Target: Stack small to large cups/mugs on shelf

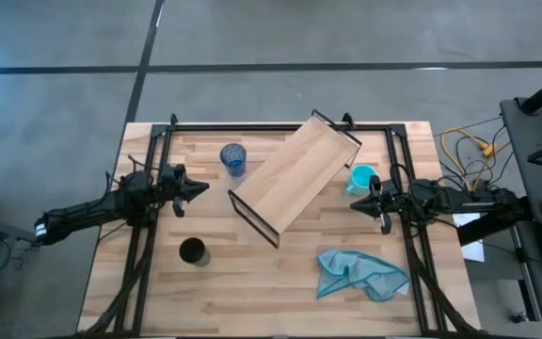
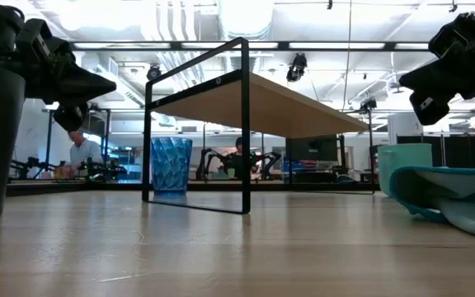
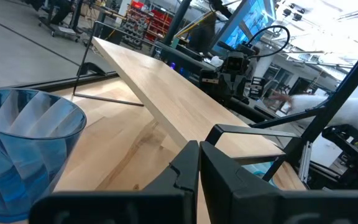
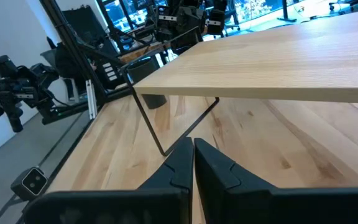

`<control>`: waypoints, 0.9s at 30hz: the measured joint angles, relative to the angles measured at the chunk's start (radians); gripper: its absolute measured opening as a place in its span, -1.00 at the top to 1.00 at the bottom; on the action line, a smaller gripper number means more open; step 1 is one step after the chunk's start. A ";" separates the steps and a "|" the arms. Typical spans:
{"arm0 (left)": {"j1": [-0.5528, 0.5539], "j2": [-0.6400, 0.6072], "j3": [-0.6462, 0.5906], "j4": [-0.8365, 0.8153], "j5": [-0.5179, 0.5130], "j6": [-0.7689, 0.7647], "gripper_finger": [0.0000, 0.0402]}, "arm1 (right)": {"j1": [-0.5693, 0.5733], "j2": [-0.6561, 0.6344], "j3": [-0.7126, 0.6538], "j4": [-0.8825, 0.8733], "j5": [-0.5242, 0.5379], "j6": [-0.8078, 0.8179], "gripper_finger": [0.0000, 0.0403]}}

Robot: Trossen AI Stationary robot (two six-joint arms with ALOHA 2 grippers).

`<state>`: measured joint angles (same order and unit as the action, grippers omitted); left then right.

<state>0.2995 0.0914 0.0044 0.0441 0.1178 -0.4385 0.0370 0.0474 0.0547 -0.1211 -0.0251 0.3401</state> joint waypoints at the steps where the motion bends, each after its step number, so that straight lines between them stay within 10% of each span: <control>1: 0.000 0.000 0.000 0.000 0.000 0.000 1.00 | 0.000 0.000 0.000 0.000 0.000 0.000 0.96; 10: 0.000 0.000 0.000 0.000 0.000 0.000 1.00 | -0.001 0.000 0.000 0.028 0.242 0.000 0.96; 27: 0.000 0.000 0.000 -0.005 0.000 0.029 1.00 | 0.000 0.000 0.000 0.031 0.247 -0.087 0.96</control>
<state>0.2996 0.0914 0.0044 0.0387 0.1181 -0.4099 0.0368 0.0475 0.0551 -0.0902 0.2217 0.2535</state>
